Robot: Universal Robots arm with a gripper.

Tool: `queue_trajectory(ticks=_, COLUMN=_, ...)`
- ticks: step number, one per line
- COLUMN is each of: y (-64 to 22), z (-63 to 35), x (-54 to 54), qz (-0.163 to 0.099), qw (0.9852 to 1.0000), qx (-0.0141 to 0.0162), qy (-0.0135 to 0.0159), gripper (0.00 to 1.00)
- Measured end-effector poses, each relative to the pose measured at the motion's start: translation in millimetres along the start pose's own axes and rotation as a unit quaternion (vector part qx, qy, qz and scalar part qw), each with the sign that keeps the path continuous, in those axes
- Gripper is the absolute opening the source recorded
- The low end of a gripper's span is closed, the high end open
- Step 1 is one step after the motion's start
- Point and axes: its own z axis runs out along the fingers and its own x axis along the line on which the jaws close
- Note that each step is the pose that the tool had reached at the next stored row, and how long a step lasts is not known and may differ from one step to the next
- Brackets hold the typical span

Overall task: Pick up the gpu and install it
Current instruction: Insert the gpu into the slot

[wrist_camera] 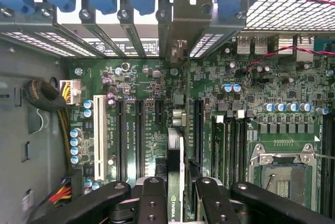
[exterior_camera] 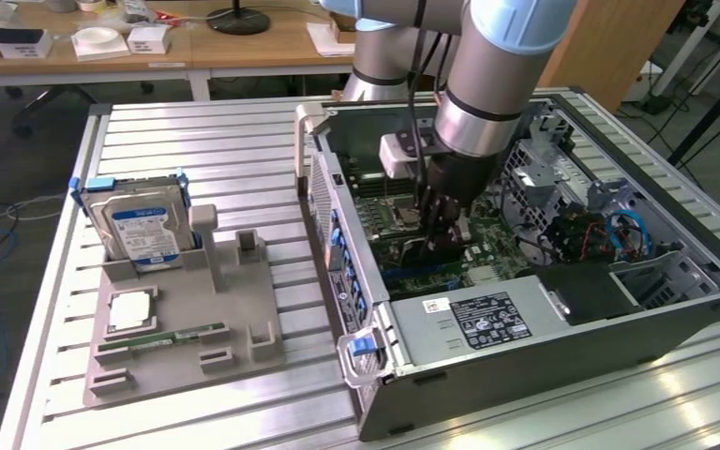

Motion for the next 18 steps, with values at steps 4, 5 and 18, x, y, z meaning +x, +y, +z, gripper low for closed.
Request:
queue_trajectory(ticks=4, y=0.0, z=2.4, x=-0.3, qz=0.0, qw=1.0, qx=-0.0001, qy=0.0003, gripper=0.26)
queue_trajectory(ticks=5, y=0.0, z=3.1, x=-0.4, qz=0.0, qw=1.0, qx=0.0, qy=0.0001, gripper=0.26)
queue_trajectory(ticks=18, y=1.2, z=1.7, x=-0.4, qz=0.0, qw=1.0, qx=0.0001, qy=0.0004, gripper=0.26)
